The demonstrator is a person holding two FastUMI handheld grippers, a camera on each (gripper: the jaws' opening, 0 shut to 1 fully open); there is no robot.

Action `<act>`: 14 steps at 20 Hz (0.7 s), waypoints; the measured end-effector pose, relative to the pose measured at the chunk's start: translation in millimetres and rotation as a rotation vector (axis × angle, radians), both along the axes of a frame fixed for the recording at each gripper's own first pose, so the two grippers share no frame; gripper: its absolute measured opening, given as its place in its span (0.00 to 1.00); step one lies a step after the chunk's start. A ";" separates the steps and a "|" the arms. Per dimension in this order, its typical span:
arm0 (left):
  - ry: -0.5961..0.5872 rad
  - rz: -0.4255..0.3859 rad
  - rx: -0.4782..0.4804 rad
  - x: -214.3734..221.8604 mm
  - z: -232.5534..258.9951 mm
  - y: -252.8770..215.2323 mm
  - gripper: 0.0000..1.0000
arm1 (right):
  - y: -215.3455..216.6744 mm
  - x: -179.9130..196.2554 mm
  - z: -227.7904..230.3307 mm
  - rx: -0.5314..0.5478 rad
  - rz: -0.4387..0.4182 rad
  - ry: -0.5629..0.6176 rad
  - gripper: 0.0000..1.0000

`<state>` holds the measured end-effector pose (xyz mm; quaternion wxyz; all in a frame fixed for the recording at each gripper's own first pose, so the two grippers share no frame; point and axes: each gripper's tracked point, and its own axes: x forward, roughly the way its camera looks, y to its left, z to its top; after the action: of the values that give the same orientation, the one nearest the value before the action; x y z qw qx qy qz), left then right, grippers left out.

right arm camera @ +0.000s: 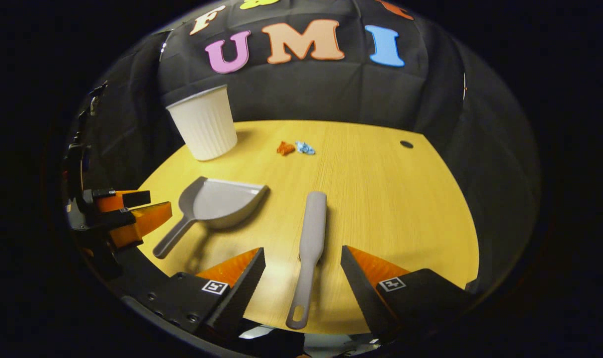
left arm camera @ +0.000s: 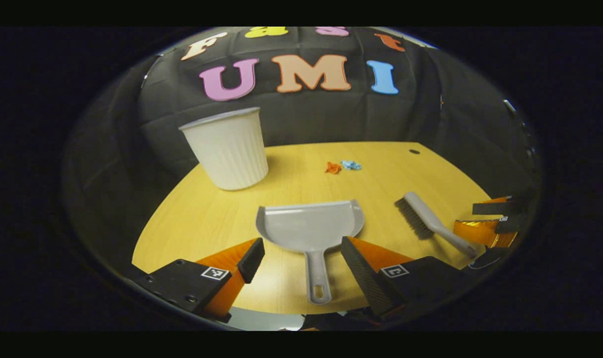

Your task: Pick up the small broom and dustpan from the desktop, sweep the trash into the dustpan with the broom, and then empty the trash into the garbage bin.

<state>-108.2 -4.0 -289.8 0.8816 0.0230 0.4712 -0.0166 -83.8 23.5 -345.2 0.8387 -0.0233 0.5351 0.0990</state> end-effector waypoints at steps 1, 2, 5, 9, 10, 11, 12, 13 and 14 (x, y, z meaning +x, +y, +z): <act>0.038 -0.002 -0.003 -3.2 -9.2 1.0 0.95 | -1.2 -0.6 -7.6 -0.011 0.008 0.034 0.93; 0.078 -0.006 -0.004 -6.9 -16.7 3.2 0.95 | -2.6 -3.8 -15.1 -0.026 0.013 0.057 0.93; 0.160 -0.027 -0.007 -18.5 -35.5 7.1 0.95 | -4.1 -10.4 -34.3 -0.059 0.028 0.122 0.90; 0.243 -0.059 -0.009 -30.3 -46.1 7.0 0.95 | -3.5 -14.1 -54.9 -0.082 0.067 0.226 0.92; 0.263 -0.062 -0.009 -32.7 -48.2 7.0 0.95 | -2.0 -12.8 -61.0 -0.084 0.070 0.246 0.86; 0.273 -0.066 -0.012 -33.6 -51.2 8.5 0.94 | -1.4 -11.0 -65.2 -0.086 0.073 0.263 0.81; 0.275 -0.070 -0.015 -33.1 -51.8 10.4 0.92 | -2.2 -10.6 -70.7 -0.091 0.075 0.282 0.69; 0.277 -0.073 -0.021 -32.3 -54.9 8.9 0.86 | -1.8 -11.0 -74.2 -0.091 0.075 0.299 0.62; 0.283 -0.074 -0.032 -32.7 -56.3 5.8 0.82 | -2.1 -13.2 -78.9 -0.093 0.078 0.311 0.54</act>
<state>-141.0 1.8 -346.1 0.8054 0.0239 0.5893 -0.0597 -97.0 21.4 -424.1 0.7391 -0.0674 0.6613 0.1088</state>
